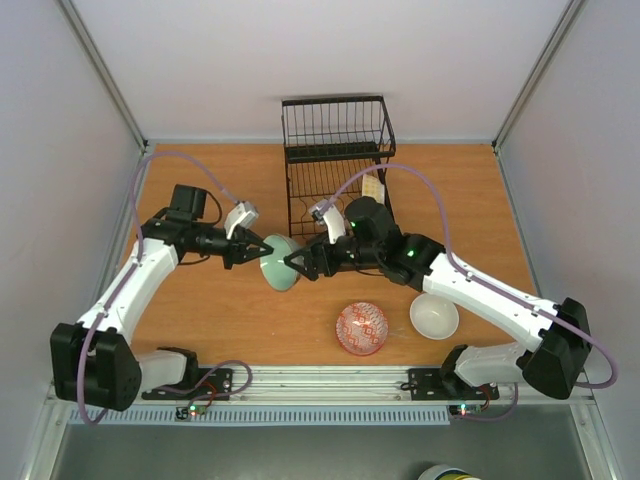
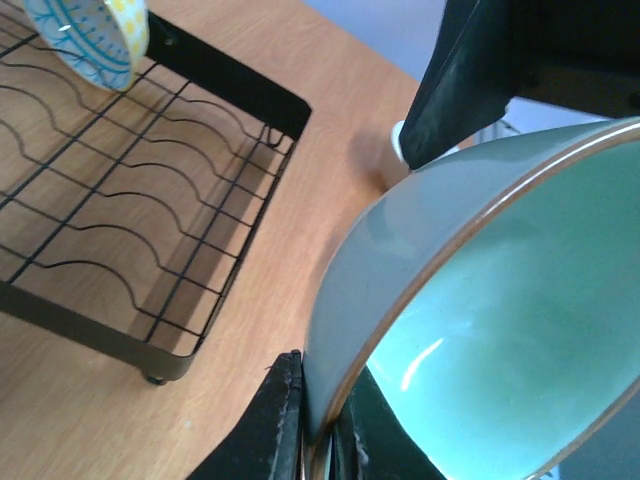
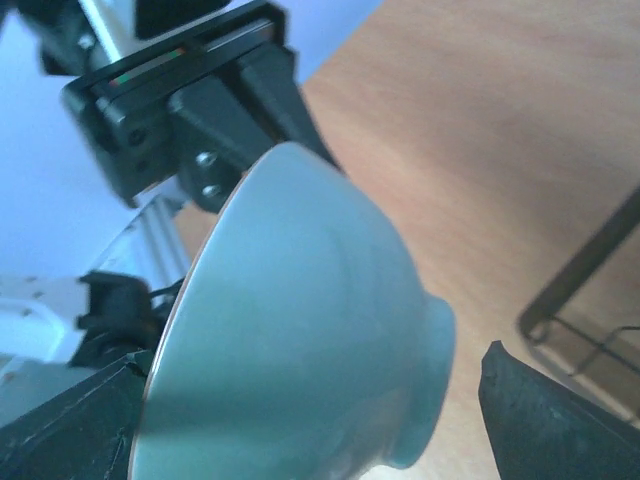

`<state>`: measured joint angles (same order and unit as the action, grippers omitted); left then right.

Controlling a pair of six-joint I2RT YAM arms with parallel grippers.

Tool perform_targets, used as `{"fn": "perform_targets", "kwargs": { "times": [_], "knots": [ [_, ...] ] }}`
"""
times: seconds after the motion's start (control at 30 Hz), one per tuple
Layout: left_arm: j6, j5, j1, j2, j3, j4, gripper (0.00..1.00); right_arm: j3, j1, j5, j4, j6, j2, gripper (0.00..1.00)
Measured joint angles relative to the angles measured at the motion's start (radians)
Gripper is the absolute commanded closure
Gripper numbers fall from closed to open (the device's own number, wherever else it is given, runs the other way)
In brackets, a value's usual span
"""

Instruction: Load the bowls into the dish rack

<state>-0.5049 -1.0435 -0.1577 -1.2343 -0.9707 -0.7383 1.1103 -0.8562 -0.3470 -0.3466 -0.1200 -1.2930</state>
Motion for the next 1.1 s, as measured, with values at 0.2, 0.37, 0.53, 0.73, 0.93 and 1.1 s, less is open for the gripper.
{"fn": "perform_targets", "kwargs": {
  "times": [0.2,0.37,0.53,0.73,0.93,1.1],
  "knots": [
    [-0.108,-0.095,0.024,-0.045,-0.015,-0.106,1.00,-0.054,0.005,-0.147,0.063,0.066,0.008,0.08],
    [-0.154,-0.125,0.033,-0.050,-0.019,-0.134,1.00,-0.067,0.005,-0.182,0.079,0.094,0.018,0.07],
    [-0.135,-0.128,0.035,-0.041,-0.018,-0.107,1.00,-0.098,0.006,-0.245,0.117,0.150,0.019,0.09],
    [-0.092,-0.119,0.039,-0.024,-0.014,-0.092,1.00,-0.150,0.010,-0.351,0.239,0.225,-0.008,0.31],
    [-0.055,-0.114,0.049,-0.019,-0.010,-0.091,1.00,-0.153,0.020,-0.372,0.270,0.251,-0.018,0.78],
    [-0.012,-0.104,0.048,0.000,0.012,-0.046,0.86,-0.148,0.020,-0.360,0.258,0.244,-0.018,0.90]
  ]
}}
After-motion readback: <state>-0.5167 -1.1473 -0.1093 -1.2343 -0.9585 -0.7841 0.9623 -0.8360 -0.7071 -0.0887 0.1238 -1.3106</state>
